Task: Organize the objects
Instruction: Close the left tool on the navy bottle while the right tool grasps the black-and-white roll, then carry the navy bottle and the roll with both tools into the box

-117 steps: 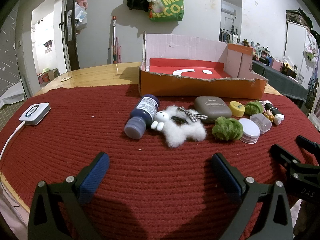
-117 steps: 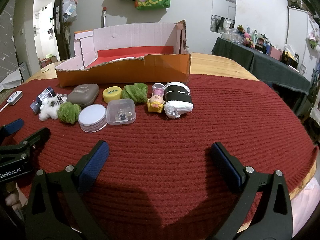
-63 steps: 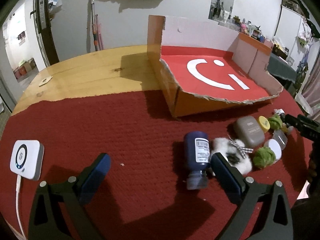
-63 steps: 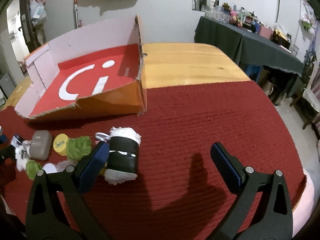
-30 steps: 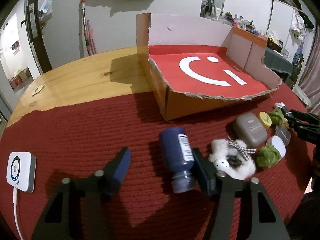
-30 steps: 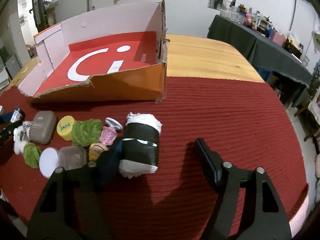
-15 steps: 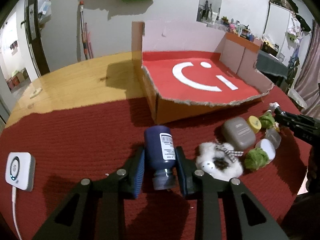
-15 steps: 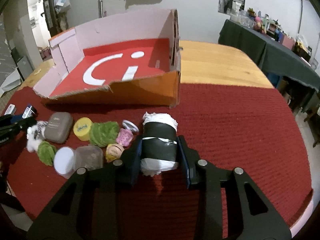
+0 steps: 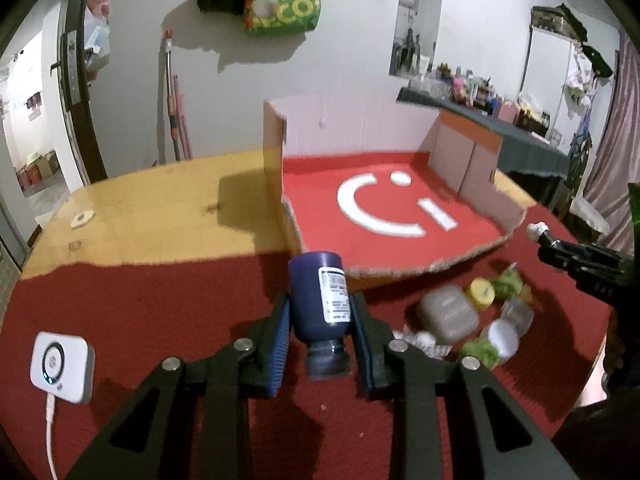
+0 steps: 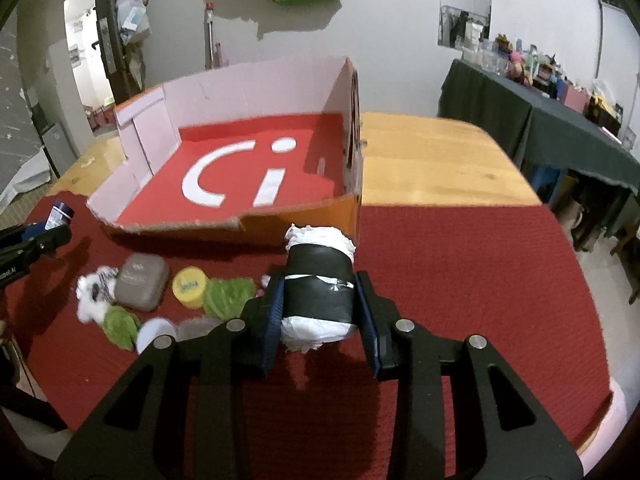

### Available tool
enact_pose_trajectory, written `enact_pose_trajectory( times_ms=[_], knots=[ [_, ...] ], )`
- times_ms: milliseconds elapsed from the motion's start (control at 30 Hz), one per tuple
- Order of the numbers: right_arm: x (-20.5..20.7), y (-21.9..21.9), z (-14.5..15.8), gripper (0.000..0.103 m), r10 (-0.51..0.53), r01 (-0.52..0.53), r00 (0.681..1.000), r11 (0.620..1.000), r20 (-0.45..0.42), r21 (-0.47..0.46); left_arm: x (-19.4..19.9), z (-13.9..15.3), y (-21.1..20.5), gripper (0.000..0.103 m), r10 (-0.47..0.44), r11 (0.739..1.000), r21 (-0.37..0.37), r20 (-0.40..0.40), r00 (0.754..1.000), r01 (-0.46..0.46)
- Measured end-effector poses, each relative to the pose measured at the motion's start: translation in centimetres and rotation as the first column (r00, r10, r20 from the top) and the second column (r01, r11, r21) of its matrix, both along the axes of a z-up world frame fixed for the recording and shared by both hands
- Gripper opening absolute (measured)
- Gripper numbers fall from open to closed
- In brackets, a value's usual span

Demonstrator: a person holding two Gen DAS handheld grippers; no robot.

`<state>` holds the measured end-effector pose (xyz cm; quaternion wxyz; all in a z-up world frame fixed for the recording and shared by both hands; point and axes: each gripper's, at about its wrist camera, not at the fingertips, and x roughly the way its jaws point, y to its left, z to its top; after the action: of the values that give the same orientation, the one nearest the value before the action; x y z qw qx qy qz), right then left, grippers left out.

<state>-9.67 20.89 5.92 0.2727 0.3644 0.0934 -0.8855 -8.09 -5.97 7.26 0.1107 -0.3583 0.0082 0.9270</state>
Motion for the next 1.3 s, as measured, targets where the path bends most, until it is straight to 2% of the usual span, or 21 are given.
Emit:
enact_pose_trajectory(
  times_ms=[200,333,533,667,867,1033,1300],
  knots=[
    [-0.8,-0.2,2.7,0.032,0.008,-0.011,0.998,0.999,-0.066,-0.038,-1.5,2.0,0.7,0.03,-0.021,0.999,0.035,-0.039,0.999,0.022],
    [-1.9,-1.1,4.2,0.032,0.033,-0.037,0.994,0.999,-0.104,-0.037,-2.7,2.8,1.6,0.03,-0.046,0.998,0.028,-0.05,0.998,0.047],
    [-3.9,-3.2,4.7,0.032,0.094,-0.096,0.99,0.995,-0.108,-0.012,-5.0,3.0,2.8,0.03,-0.09,0.996,0.008,-0.022,0.996,0.091],
    [-5.3,-4.8,4.1,0.032,0.162,-0.162,0.985,0.987,-0.053,0.015,-6.5,2.7,3.3,0.03,-0.123,0.992,-0.003,0.019,0.992,0.123],
    [-7.4,-7.3,2.1,0.032,0.252,-0.255,0.967,0.959,0.036,0.125,-8.7,0.9,4.3,0.03,-0.17,0.984,-0.031,0.12,0.978,0.174],
    [-8.6,-8.7,0.8,0.032,0.289,-0.302,0.953,0.932,0.094,0.201,-10.1,-0.7,5.2,0.03,-0.189,0.975,-0.084,0.181,0.965,0.207],
    [-9.9,-10.0,-0.5,0.032,0.326,-0.372,0.923,0.892,0.207,0.256,-11.3,-2.5,5.8,0.03,-0.216,0.959,-0.126,0.261,0.941,0.256]
  ],
)
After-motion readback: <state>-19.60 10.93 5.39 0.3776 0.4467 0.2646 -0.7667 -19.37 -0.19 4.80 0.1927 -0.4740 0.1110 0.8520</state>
